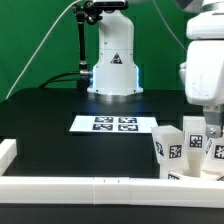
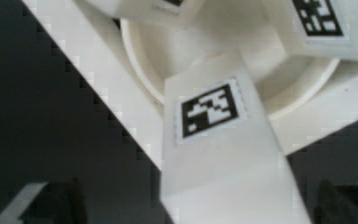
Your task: Assemble stool
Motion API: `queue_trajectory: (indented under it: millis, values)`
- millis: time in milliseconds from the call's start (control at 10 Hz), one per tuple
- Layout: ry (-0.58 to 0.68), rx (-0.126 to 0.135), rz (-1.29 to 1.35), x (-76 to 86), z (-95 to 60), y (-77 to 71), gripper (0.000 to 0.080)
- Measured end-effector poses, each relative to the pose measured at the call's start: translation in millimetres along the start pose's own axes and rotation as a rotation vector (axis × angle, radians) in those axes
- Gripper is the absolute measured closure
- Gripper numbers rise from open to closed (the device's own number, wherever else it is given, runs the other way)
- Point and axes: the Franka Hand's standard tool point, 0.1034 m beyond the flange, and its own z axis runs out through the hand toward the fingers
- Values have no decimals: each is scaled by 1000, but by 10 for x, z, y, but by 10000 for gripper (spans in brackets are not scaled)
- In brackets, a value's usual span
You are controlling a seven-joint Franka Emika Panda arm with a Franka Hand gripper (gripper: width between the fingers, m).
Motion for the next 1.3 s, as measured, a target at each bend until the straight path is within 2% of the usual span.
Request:
queue_trajectory:
  millis: [400,600,700,800,1000,1300]
  values:
    - [-6,5,15,-35,26,-15,150]
    - [-5,6,23,-32,28,-20,411]
    - [-6,5,25,-40,28,-10,411]
    - [-5,5,36,-42,29,-9,459]
    - [-5,6,85,-51,32,-2,459]
    - [49,-26,450,-36,49,13,459]
